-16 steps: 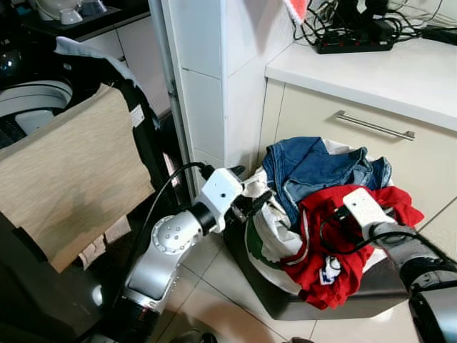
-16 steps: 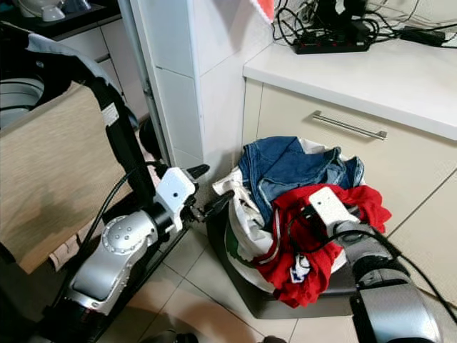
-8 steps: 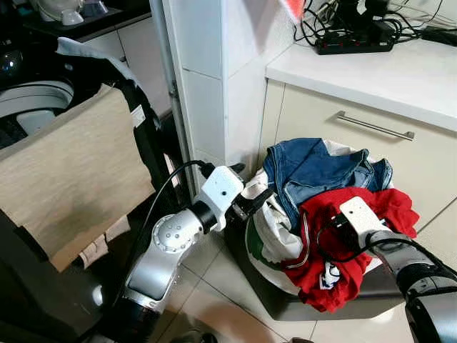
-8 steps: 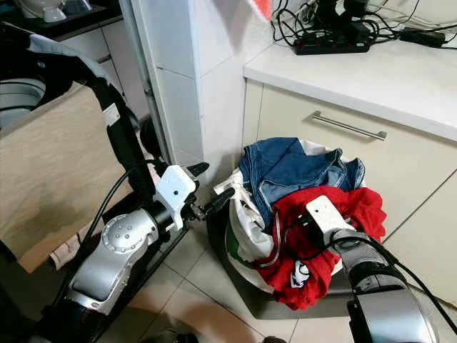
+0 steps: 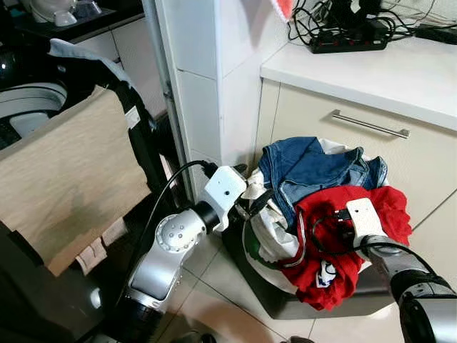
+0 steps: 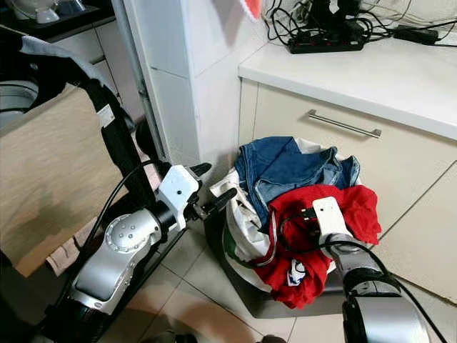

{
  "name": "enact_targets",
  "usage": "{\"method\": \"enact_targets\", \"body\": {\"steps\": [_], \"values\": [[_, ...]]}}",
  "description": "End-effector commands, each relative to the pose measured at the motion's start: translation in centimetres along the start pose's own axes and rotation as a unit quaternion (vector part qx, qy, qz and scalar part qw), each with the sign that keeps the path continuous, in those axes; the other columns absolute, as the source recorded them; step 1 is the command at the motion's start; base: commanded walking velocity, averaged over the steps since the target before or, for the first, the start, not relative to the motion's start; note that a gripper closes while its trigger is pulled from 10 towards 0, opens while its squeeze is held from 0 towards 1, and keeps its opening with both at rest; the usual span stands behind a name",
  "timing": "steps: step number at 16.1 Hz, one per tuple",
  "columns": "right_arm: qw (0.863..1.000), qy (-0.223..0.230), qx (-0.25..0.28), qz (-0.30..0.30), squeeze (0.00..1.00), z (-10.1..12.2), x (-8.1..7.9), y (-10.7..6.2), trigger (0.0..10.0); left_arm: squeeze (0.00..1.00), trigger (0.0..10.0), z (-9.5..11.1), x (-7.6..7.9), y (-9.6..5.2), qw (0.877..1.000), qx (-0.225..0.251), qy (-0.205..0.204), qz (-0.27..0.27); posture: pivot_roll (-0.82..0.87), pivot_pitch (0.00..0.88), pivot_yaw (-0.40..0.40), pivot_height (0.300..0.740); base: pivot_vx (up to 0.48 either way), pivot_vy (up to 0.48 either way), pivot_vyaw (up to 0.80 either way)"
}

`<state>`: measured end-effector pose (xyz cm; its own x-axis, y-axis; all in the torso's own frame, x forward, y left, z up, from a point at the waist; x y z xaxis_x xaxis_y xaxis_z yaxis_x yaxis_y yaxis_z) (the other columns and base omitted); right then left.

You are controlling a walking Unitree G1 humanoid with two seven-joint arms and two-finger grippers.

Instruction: Clothes washing

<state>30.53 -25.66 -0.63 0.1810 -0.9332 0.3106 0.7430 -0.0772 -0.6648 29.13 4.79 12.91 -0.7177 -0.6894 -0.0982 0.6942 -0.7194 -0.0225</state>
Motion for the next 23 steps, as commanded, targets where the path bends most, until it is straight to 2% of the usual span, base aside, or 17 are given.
{"method": "enact_targets", "body": {"steps": [1,3,4,5,6,7,9,10,11,12,14,16,17,20,21,22,23], "values": [[0.999,0.031,-0.013,0.013,0.00,-0.8,-1.2,0.1,0.0,0.00,10.0,0.0,-0.1,0.3,1.000,-0.005,0.010,-0.004,-0.16,0.000,0.061,0.740,0.000,0.000,0.00],[0.997,0.069,-0.001,0.028,0.00,-0.3,-2.0,0.2,0.0,0.00,10.0,0.2,-0.2,0.4,1.000,-0.004,0.010,-0.006,-0.16,0.000,0.056,0.740,0.000,0.000,0.00],[0.997,0.065,0.005,0.037,0.29,-0.1,-2.4,0.3,0.0,0.00,10.0,0.1,-0.2,0.5,1.000,-0.003,0.008,-0.003,-0.16,0.000,0.051,0.740,0.000,0.000,0.00],[0.997,0.062,0.009,0.040,0.42,-0.1,-2.6,0.3,0.0,0.00,10.0,0.0,-0.3,0.5,1.000,-0.006,0.008,0.000,-0.16,0.000,0.046,0.740,0.000,0.000,0.00],[0.997,0.071,0.014,0.039,0.34,0.0,-2.7,0.3,0.0,0.00,10.0,0.0,-0.3,0.5,1.000,-0.006,0.009,0.004,-0.16,0.000,0.044,0.740,0.000,0.000,0.00],[0.996,0.081,0.027,0.034,0.00,0.6,-2.6,0.3,0.0,0.00,10.0,0.0,-0.5,0.6,1.000,-0.005,0.012,0.007,-0.16,0.000,0.043,0.740,0.000,0.000,0.00],[0.992,0.085,0.094,0.017,0.00,3.8,-1.9,0.3,0.0,0.00,10.0,0.1,-1.1,0.8,1.000,-0.005,0.015,0.018,-0.16,0.000,0.048,0.740,0.000,0.000,0.00],[0.990,0.088,0.107,0.016,0.00,4.5,-1.8,0.3,0.0,0.00,10.0,0.1,-1.2,0.8,1.000,-0.004,0.016,0.019,-0.17,0.000,0.051,0.740,0.000,0.000,0.00],[0.977,0.085,0.197,-0.002,0.00,9.1,-1.2,-0.3,0.0,0.00,10.0,0.1,-1.6,1.1,1.000,-0.001,0.014,0.027,-0.17,0.000,0.057,0.740,0.000,0.000,0.00],[0.972,0.081,0.219,-0.008,0.00,10.2,-1.0,-0.6,0.0,0.00,10.0,0.1,-1.8,1.2,0.999,-0.002,0.014,0.032,-0.17,0.000,0.056,0.740,0.000,0.000,0.00],[0.942,0.047,0.331,-0.037,0.00,16.0,-0.1,-2.8,0.0,0.00,10.0,0.3,-2.5,1.6,0.998,0.000,0.011,0.057,-0.16,0.000,0.054,0.740,0.000,0.000,0.00],[0.922,0.046,0.381,-0.055,0.00,18.7,0.4,-4.3,0.0,0.00,10.0,0.3,-3.1,1.5,0.997,0.002,0.009,0.072,-0.15,0.000,0.046,0.740,0.000,0.000,0.00],[0.907,0.046,0.415,-0.055,0.00,20.5,0.4,-5.6,0.0,0.00,10.0,0.3,-3.5,1.4,0.997,0.004,0.008,0.081,-0.15,0.000,0.046,0.740,0.000,0.000,0.00],[0.883,0.002,0.463,-0.079,0.00,22.1,0.4,-7.5,0.0,0.00,10.0,0.4,-3.6,1.4,0.996,0.005,0.009,0.091,-0.14,0.000,0.033,0.740,0.000,0.000,0.00],[0.868,-0.012,0.490,-0.083,0.00,22.0,-0.1,-8.4,0.0,0.00,10.0,0.2,-4.0,1.3,0.994,0.004,0.004,0.112,-0.14,0.000,0.022,0.740,0.000,0.000,0.00],[0.870,0.003,0.487,-0.078,0.00,21.1,-0.6,-8.2,0.0,0.00,10.0,-0.2,-4.8,1.0,0.988,0.000,-0.021,0.155,-0.14,0.000,0.018,0.740,0.000,0.000,0.74],[0.874,0.001,0.479,-0.075,0.00,20.6,-1.0,-8.0,0.0,0.00,10.0,-0.3,-5.1,0.9,0.985,-0.001,-0.033,0.171,-0.13,0.000,0.016,0.740,0.000,0.000,0.63]]}}
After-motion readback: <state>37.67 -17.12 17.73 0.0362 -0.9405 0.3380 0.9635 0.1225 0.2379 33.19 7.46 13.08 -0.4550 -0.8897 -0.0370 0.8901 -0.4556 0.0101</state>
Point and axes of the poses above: a point about 5 cm out from each wrist's last joint towards the gripper, its own y axis pointing out of the wrist towards the gripper, its own z axis along the axis of the wrist's last joint, x = y × z, the point moved 2 cm from there along y, pointing out of the wrist towards the gripper, and after that the axes turned 7 degrees about -y, right-handed, at the moved point
